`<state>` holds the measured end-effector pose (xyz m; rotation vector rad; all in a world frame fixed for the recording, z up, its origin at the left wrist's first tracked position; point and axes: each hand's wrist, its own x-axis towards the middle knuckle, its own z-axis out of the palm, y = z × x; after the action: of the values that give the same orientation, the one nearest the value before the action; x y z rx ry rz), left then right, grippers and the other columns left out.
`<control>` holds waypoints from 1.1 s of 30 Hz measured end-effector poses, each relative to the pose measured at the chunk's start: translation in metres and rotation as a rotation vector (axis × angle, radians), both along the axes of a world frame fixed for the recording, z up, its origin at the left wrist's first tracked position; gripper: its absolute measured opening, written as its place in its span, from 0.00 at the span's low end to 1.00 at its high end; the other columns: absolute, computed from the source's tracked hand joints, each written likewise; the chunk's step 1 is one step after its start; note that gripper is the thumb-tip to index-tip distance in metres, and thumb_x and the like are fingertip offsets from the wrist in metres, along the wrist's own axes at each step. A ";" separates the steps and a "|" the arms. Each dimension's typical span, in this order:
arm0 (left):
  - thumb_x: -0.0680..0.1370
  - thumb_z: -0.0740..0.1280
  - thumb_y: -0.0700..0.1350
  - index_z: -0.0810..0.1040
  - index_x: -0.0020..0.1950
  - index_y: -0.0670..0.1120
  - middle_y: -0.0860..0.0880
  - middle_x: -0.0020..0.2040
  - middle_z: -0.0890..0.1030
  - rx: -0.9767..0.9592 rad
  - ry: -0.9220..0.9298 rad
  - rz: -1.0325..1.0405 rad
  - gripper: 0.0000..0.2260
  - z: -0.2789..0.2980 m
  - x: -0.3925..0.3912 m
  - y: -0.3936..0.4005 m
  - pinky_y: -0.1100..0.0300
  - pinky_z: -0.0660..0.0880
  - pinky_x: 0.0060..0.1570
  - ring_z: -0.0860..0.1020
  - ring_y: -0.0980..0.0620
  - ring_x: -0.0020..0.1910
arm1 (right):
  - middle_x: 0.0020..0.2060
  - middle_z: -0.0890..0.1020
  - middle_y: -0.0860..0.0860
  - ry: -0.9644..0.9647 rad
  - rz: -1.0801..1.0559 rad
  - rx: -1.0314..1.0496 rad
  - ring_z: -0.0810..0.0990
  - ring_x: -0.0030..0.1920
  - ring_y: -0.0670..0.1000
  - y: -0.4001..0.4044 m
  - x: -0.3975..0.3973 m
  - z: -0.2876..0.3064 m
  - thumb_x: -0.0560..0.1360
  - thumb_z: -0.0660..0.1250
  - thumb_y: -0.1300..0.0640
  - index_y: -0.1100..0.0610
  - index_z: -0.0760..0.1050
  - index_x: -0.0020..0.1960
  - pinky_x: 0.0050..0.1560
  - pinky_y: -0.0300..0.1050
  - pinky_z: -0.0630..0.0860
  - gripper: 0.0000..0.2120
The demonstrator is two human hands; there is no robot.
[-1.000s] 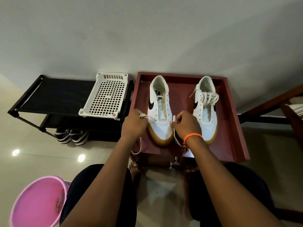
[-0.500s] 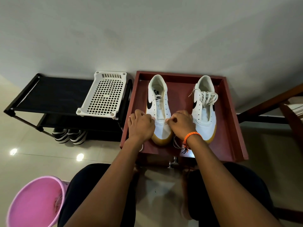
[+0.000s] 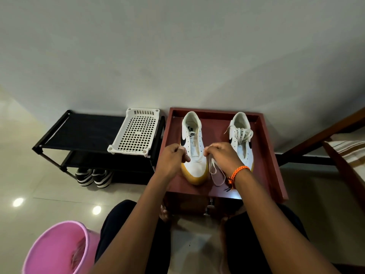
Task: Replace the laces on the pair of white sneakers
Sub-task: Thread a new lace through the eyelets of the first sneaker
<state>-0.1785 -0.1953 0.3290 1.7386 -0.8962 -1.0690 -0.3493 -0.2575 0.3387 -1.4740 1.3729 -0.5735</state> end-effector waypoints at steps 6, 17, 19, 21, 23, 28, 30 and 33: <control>0.86 0.63 0.38 0.82 0.43 0.40 0.51 0.37 0.82 -0.201 -0.055 -0.055 0.13 0.069 -0.010 0.013 0.67 0.72 0.37 0.78 0.61 0.33 | 0.52 0.80 0.74 -0.106 -0.008 -0.107 0.78 0.58 0.75 0.016 0.004 0.068 0.69 0.68 0.50 0.62 0.83 0.37 0.61 0.70 0.76 0.14; 0.84 0.68 0.43 0.88 0.47 0.45 0.46 0.45 0.89 -0.468 -0.045 -0.023 0.10 0.191 -0.031 0.042 0.30 0.81 0.51 0.85 0.30 0.49 | 0.40 0.89 0.50 -0.270 0.019 -0.281 0.86 0.45 0.43 0.040 -0.001 0.193 0.79 0.68 0.61 0.57 0.87 0.40 0.48 0.39 0.78 0.12; 0.85 0.67 0.41 0.88 0.48 0.43 0.48 0.46 0.89 -0.514 -0.053 -0.016 0.11 0.213 -0.034 0.051 0.37 0.83 0.57 0.86 0.39 0.51 | 0.42 0.89 0.48 -0.270 0.021 -0.309 0.86 0.49 0.44 0.048 -0.003 0.216 0.79 0.67 0.59 0.56 0.87 0.41 0.49 0.42 0.74 0.12; 0.85 0.67 0.40 0.89 0.49 0.42 0.49 0.46 0.89 -0.564 -0.067 -0.010 0.11 0.233 -0.037 0.059 0.44 0.82 0.60 0.87 0.46 0.52 | 0.42 0.89 0.48 -0.286 0.018 -0.333 0.86 0.48 0.43 0.056 -0.005 0.235 0.80 0.68 0.57 0.57 0.87 0.43 0.50 0.43 0.74 0.12; 0.85 0.67 0.40 0.88 0.50 0.42 0.48 0.46 0.89 -0.611 -0.062 -0.007 0.10 0.250 -0.039 0.064 0.48 0.80 0.63 0.87 0.49 0.52 | 0.40 0.89 0.48 -0.313 0.016 -0.362 0.86 0.47 0.42 0.063 -0.007 0.252 0.81 0.68 0.57 0.57 0.88 0.44 0.51 0.45 0.77 0.12; 0.85 0.68 0.42 0.89 0.50 0.46 0.51 0.45 0.89 -0.736 -0.108 0.034 0.10 0.300 -0.039 0.065 0.46 0.81 0.64 0.88 0.52 0.50 | 0.41 0.89 0.51 -0.434 -0.023 -0.505 0.88 0.50 0.49 0.075 -0.004 0.299 0.81 0.69 0.59 0.56 0.88 0.44 0.56 0.52 0.81 0.11; 0.85 0.68 0.43 0.89 0.49 0.48 0.53 0.44 0.89 -0.764 -0.131 0.067 0.10 0.317 -0.040 0.064 0.48 0.81 0.63 0.87 0.54 0.50 | 0.41 0.89 0.50 -0.452 -0.040 -0.603 0.88 0.49 0.48 0.076 -0.002 0.314 0.81 0.70 0.59 0.55 0.88 0.44 0.56 0.51 0.83 0.09; 0.84 0.69 0.44 0.89 0.50 0.49 0.55 0.44 0.89 -0.785 -0.171 0.137 0.09 0.332 -0.044 0.064 0.51 0.82 0.61 0.86 0.58 0.50 | 0.39 0.88 0.48 -0.455 -0.073 -0.751 0.87 0.46 0.47 0.076 0.003 0.323 0.79 0.74 0.58 0.56 0.89 0.45 0.55 0.49 0.84 0.06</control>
<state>-0.2225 -0.1311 0.6611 1.2042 -1.0944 -0.3825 -0.3461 -0.1818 0.6616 -1.7145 0.8782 -1.4853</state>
